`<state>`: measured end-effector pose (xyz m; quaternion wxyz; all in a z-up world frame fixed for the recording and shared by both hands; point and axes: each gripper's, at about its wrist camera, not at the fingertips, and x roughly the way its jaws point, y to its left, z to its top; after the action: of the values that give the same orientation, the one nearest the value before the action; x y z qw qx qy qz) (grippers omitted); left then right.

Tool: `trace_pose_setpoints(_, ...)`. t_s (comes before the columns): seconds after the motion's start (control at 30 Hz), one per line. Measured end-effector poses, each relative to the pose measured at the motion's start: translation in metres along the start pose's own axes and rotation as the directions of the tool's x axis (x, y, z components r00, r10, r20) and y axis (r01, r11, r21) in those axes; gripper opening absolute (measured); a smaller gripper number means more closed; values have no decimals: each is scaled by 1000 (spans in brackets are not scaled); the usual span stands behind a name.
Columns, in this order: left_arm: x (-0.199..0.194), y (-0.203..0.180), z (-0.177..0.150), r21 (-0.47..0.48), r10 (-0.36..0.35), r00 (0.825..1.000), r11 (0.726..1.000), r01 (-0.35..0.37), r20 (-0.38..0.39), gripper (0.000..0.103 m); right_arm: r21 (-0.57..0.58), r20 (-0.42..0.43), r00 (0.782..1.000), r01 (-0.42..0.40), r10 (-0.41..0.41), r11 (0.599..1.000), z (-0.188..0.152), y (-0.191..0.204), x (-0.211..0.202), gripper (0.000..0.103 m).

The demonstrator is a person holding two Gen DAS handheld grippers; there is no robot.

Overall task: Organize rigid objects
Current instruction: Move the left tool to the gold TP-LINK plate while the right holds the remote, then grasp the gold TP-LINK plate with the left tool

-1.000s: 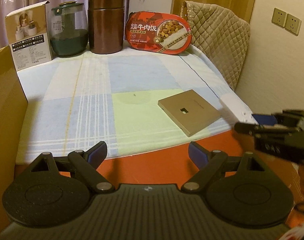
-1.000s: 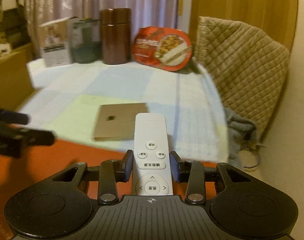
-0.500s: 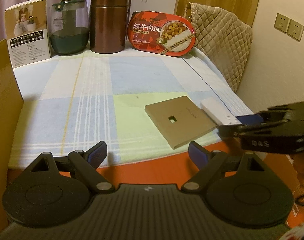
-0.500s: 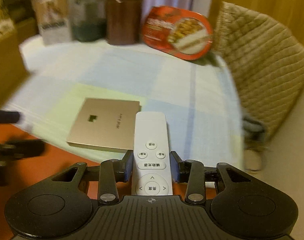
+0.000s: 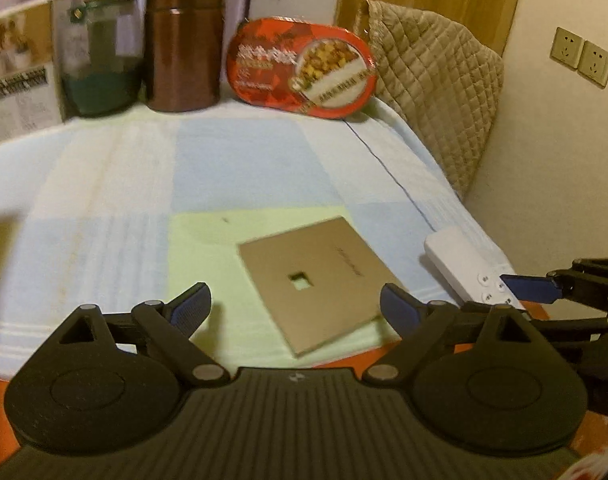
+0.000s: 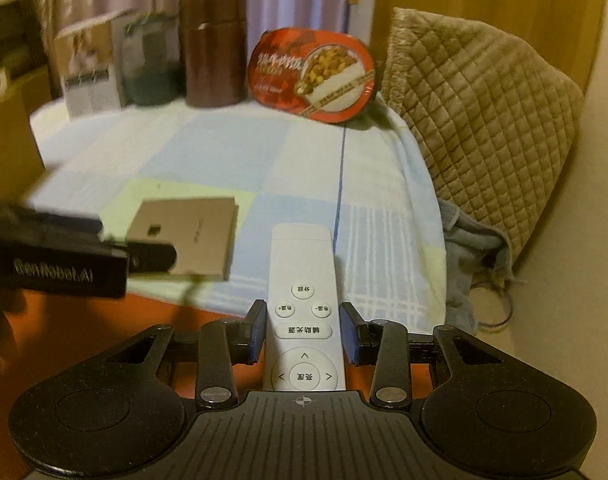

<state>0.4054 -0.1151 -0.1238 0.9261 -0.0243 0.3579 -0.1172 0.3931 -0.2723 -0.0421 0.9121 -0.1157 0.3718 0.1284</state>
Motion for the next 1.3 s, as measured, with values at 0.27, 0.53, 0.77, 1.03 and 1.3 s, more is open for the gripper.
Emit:
trace_pose_setpoints(0.27, -9, 31, 0, -59, 44, 999, 997, -43, 12, 89, -114, -44, 997, -64, 59, 991, 13, 35, 19, 35)
trace_pose_setpoints(0.53, 4, 21, 2, -40, 3, 1000, 999, -3, -20, 91, 50, -4, 997, -75, 76, 996, -3, 11, 9, 35)
trace_pose_setpoints(0.77, 30, -3, 8, -34, 81, 995, 996, -83, -57, 94, 136, -2, 1000, -25, 26, 990, -16, -13, -6, 35)
trace_pose_setpoints(1.03, 14, 1, -2, 49, 79, 994, 996, -75, -70, 89, 149, 9, 999, -36, 35, 988, -26, -6, -15, 35)
trace_pose_setpoints(1.3, -31, -1, -41, 117, 65, 995, 992, -56, -79, 91, 155, 33, 996, -84, 80, 984, -34, 15, -31, 35)
